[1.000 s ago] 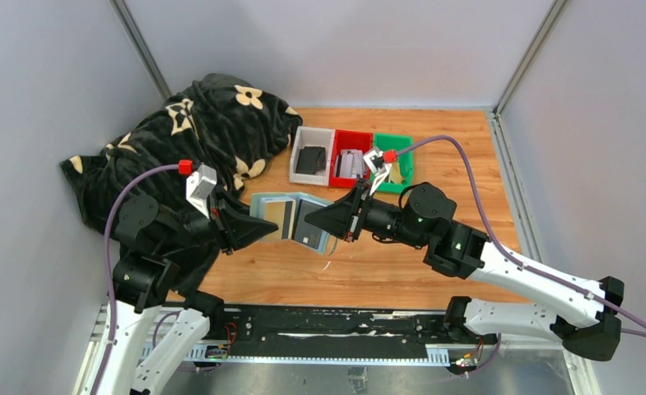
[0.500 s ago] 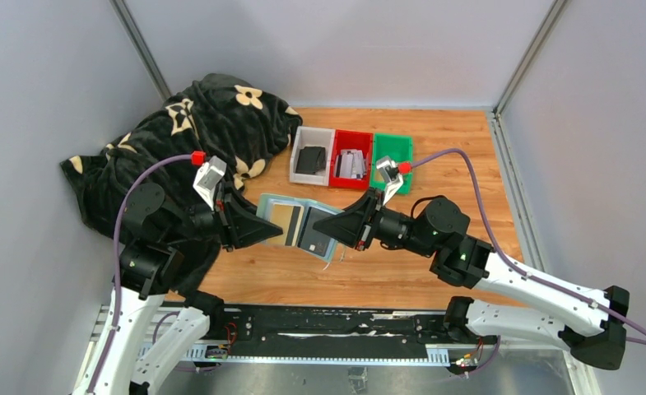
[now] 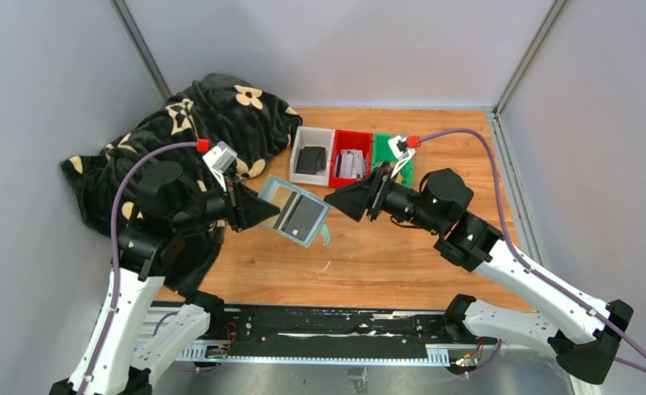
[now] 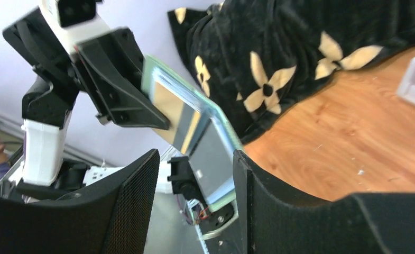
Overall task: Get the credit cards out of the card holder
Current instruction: Remove the credit card from the card holder.
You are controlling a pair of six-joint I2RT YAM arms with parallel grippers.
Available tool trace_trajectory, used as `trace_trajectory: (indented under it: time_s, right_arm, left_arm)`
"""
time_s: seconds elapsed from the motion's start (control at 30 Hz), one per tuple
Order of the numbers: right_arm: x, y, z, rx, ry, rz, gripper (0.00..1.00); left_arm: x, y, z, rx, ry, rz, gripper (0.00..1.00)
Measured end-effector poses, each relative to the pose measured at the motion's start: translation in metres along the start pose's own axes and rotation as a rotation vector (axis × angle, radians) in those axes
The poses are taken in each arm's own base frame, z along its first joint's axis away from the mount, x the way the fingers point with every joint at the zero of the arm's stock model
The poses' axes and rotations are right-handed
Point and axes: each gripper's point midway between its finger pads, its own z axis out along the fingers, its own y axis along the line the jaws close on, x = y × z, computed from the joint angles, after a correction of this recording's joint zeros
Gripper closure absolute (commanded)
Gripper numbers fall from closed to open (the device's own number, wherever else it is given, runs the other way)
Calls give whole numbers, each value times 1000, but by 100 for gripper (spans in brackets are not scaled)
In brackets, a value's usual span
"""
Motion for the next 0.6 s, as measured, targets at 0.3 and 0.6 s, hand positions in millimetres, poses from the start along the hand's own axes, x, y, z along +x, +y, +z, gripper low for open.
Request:
trace_trajectory:
  time_s: [0.3,0.6]
  right_arm:
    - [-18,14,12,-81,30,42,41]
    - [46,-11,40,-144,231,215,42]
  left_arm:
    - [23,55,5,-229,113,-41,100]
    - [7,39,9,-162,44,-68,100]
